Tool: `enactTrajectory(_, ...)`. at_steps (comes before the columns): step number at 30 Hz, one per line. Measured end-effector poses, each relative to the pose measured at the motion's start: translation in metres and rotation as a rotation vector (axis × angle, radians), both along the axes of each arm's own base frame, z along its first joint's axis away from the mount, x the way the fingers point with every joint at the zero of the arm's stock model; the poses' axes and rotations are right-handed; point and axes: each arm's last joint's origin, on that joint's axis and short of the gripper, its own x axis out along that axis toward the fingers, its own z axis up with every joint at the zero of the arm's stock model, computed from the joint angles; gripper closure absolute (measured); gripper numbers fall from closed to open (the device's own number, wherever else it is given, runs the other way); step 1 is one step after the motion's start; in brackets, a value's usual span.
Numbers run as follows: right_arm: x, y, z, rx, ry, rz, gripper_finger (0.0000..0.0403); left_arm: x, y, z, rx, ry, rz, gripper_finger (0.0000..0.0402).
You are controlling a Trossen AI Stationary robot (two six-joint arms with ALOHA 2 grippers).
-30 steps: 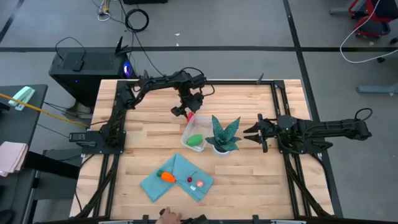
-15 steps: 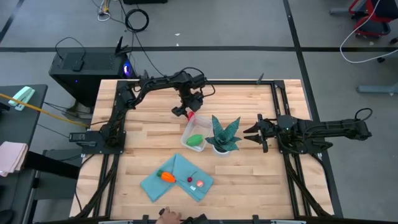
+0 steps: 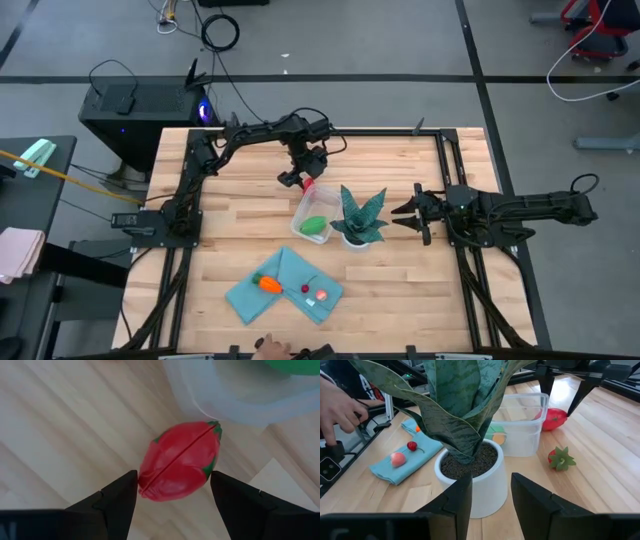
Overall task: Pick and placing Produce into tupperware
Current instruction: Put the dragon fruit into the container
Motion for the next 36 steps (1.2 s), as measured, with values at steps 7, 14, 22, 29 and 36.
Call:
enactTrajectory(7,0.0,0.0,0.0,0.0,0.0,0.0,0.026,0.0006,0.0003,0.0,0.001,-0.002,0.014,0.0151)
enactTrajectory(14,0.0,0.0,0.0001,0.0,0.0,0.0,0.0259,0.0014,0.0008,0.0001,0.005,-0.01,0.014,0.0169)
enactTrajectory(22,0.0,0.0,0.0,0.0,0.0,0.0,0.0259,0.0018,0.001,0.0001,0.007,-0.015,0.014,0.0184)
enactTrajectory(29,0.0,0.0,0.0001,0.0,0.0,0.0,0.0261,0.0007,0.0029,0.0001,0.011,-0.01,0.024,0.0195)
enactTrajectory(36,0.0,0.0,0.0,0.0,0.0,0.0,0.0259,-0.0033,0.0099,-0.0003,0.044,0.018,0.064,0.0213)
